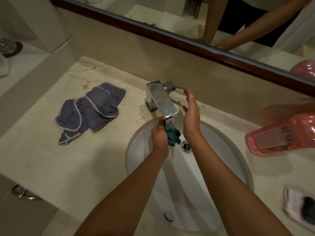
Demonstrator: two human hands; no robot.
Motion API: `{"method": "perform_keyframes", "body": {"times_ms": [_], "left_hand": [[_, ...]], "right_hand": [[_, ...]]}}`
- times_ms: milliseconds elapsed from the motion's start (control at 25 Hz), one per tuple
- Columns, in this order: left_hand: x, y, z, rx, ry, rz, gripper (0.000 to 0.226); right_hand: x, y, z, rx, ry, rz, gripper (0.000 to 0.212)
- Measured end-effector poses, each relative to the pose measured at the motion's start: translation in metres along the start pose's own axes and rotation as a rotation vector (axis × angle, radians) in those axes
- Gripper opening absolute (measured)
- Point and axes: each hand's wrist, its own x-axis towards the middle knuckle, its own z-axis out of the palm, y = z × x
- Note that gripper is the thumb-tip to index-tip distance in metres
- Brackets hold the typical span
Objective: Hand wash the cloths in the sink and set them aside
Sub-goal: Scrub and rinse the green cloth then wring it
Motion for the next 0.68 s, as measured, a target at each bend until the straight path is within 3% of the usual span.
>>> {"method": "perform_keyframes", "body": {"times_ms": [200, 400, 520, 680], "left_hand": [[-0.002, 0.006, -0.001, 0.022, 0.014, 0.013, 0.040], [-0.006, -0.001, -0.009, 0.070, 0.047, 0.036, 0.045], [-0.018, -0.003, -0.005, 0.072, 0.048, 0.034, 0.046], [-0.045, 0.004, 0.006, 0.061, 0.025, 0.070, 0.039]], "right_hand": [[0.016, -0.012, -0.001, -0.078, 0.005, 0.006, 0.045], [-0.006, -0.002, 0.005, 0.023, 0.027, -0.008, 0.045], [-0.018, 0.008, -0.004, 0.114, 0.042, 0.033, 0.040], [-0.050, 0.009, -0.023, 0.011, 0.027, 0.133, 0.032]]}}
